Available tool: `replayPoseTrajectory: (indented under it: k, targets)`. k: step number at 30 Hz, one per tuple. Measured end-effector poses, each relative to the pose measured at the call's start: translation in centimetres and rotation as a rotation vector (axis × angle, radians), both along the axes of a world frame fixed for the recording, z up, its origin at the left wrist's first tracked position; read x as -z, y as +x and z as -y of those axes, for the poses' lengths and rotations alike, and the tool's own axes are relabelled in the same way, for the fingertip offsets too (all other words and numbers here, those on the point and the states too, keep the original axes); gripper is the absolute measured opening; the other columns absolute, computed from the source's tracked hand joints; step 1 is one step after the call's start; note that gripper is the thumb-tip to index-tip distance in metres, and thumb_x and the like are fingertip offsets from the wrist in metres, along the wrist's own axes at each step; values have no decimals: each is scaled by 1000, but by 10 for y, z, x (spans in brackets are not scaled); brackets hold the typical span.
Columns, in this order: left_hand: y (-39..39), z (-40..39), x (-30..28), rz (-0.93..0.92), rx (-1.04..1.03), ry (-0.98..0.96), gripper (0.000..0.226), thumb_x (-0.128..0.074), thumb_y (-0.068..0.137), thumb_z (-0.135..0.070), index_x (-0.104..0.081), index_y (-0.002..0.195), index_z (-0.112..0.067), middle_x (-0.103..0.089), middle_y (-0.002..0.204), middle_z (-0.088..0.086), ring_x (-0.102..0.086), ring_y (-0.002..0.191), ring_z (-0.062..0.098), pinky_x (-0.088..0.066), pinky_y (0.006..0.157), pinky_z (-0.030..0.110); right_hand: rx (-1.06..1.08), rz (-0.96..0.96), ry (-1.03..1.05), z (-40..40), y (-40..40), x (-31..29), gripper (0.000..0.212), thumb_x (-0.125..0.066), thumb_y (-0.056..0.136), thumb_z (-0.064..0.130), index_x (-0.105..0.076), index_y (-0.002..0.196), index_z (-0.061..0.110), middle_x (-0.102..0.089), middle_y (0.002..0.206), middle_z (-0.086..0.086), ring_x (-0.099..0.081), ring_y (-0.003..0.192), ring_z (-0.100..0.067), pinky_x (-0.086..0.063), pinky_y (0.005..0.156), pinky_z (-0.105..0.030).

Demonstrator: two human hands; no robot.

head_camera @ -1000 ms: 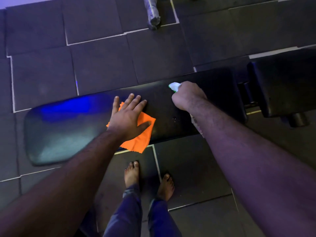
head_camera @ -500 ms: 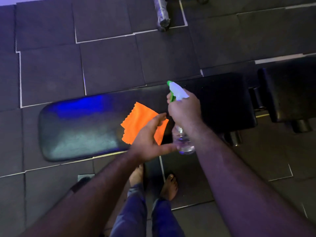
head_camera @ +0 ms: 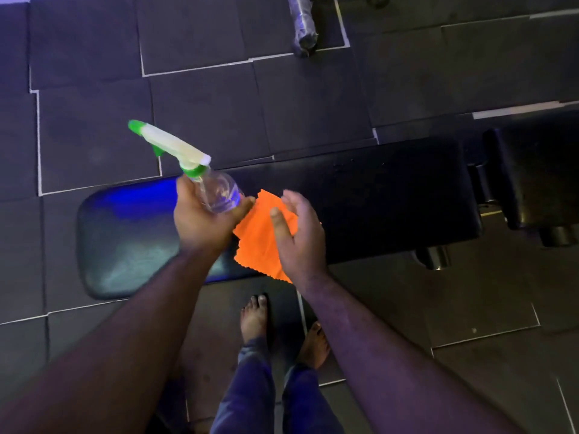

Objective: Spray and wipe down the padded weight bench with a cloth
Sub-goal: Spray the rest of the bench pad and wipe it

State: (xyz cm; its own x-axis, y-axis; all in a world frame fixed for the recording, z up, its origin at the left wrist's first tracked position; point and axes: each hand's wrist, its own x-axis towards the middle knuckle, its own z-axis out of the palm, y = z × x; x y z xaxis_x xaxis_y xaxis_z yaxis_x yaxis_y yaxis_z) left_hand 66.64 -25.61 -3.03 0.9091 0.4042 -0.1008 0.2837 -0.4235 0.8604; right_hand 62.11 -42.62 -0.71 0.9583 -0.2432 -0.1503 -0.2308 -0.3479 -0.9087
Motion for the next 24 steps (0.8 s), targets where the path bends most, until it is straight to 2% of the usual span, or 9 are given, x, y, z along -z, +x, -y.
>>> replayPoseTrajectory:
  k: [3,7,10,14,16,18,19,21,24]
  targets:
    - [19,-19,5,-61,-12,43,90,-97,42,-77,-38,105,-53,-58,102,-54,-57,88,-30,-38,70,-6,-156,-57,-230,7,-8,29,43,-59,108,18,-57,146,0,-56,155,-17,-47,148,-32,-35,122,-51]
    - [15,-27,30,-128,39,22,95,-100,39,-71,-39,109,-53,-64,103,-47,-61,91,-26,-45,76,-2,-545,-117,-698,0,-13,60,74,-50,108,42,-24,167,7,-15,177,-13,-7,165,-31,-7,133,-47]
    - [12,-28,42,-118,59,36,96,-99,41,-70,-38,114,-55,-60,106,-51,-58,92,-29,-41,72,-4,-575,-100,-869,-4,-20,70,82,-40,107,54,-10,170,12,-4,179,-10,3,166,-29,-1,134,-48]
    - [9,-28,42,-141,24,8,107,-100,48,-70,-44,135,-43,-66,121,-38,-66,108,-15,-58,93,25,-581,-6,-904,-9,-17,75,78,-44,106,51,-20,169,12,-15,177,-13,-9,165,-33,-11,133,-52]
    - [-8,-23,40,-68,55,8,125,-99,61,-65,-30,162,-35,-51,154,-33,-54,141,-5,-47,117,30,-599,-46,-843,-11,-12,76,78,-48,106,51,-21,169,15,-14,177,-12,-9,165,-32,-12,133,-52]
    - [-33,-16,38,50,143,103,132,-90,79,-61,-8,172,-16,-17,181,-7,-20,167,14,-21,134,37,-574,-91,-827,-11,-13,77,80,-40,107,56,-15,170,14,-8,178,-11,-5,165,-29,-9,133,-49]
    - [-47,-9,37,108,218,196,129,-84,86,-59,-4,172,-7,-6,182,7,-5,169,23,-10,136,43,-545,-110,-826,-8,-14,77,82,-34,107,59,-12,170,10,-6,178,-12,-4,166,-27,-8,134,-47]
    - [-71,9,33,208,399,366,117,-74,91,-55,-8,168,1,-7,177,23,6,169,26,0,136,47,-504,-152,-831,1,-19,77,87,-25,106,61,-7,169,4,-3,178,-13,-2,166,-26,-6,134,-45]
    - [-79,37,33,323,700,426,96,-66,96,-52,-20,165,-3,-24,171,25,-3,169,20,-5,136,46,-414,-175,-892,29,-33,78,85,-20,106,61,-12,168,4,-8,177,-14,-7,165,-27,-8,134,-43]
